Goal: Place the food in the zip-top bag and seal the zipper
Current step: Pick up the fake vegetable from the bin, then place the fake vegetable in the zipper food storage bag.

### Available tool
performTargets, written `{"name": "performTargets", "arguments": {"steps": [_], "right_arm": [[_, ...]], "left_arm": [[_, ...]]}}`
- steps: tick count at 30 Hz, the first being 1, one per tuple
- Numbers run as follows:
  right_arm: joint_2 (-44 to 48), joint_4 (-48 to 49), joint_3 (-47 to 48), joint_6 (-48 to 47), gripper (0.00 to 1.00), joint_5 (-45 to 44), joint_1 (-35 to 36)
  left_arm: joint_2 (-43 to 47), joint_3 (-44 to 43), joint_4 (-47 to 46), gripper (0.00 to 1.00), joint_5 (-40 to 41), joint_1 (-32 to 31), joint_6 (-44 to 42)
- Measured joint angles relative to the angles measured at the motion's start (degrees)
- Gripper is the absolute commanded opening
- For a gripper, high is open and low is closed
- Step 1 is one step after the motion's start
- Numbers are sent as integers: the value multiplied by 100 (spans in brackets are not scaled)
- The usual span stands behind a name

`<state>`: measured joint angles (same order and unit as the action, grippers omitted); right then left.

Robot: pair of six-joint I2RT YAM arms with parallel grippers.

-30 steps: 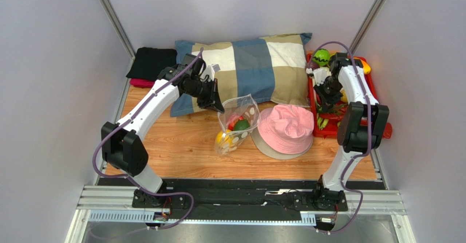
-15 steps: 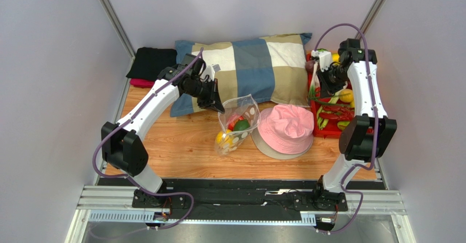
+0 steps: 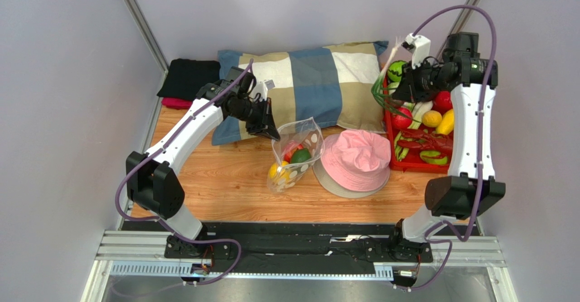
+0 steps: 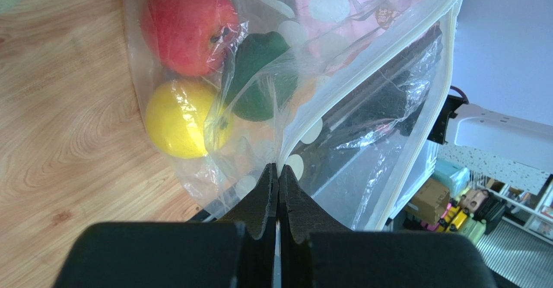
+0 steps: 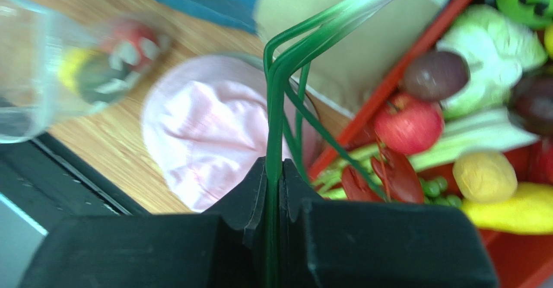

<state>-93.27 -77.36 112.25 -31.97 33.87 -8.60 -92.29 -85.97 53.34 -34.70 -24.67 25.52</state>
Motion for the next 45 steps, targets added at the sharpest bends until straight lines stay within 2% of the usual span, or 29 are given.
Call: {"name": "performTargets", "arguments": {"steps": [4, 7, 12, 18, 24, 29, 32, 41, 45], "right_arm": [[555, 4, 114, 175, 0, 577, 144], [1102, 39, -72, 168, 0, 667, 581], [2352, 636, -1198, -164, 0, 321, 2020], [3547, 1596, -2625, -1294, 0, -411, 3381], [3377, 2140, -2782, -2092, 0, -861, 3963], [3486, 2553, -3648, -3377, 0, -1224, 4452], [3497, 2568, -3910, -4072, 0, -1281, 4529], [3270, 2599, -3928, -5652, 0, -1281, 4734], [3014, 2559, -3928, -6098, 0, -1360, 4787]], "left_arm": [[2, 0, -2, 0, -31, 0, -28], [2, 0, -4, 0, -46, 0, -48], [15, 42, -22, 0, -59, 0, -151], [87, 133, -46, 0, -90, 0, -236], [101, 133, -50, 0, -127, 0, -284], [101, 142, -52, 0, -144, 0, -299], [103, 160, -57, 0, -151, -2, -315], [103, 162, -92, 0, -188, -39, -345], [118, 162, -94, 0, -188, -114, -378]]}}
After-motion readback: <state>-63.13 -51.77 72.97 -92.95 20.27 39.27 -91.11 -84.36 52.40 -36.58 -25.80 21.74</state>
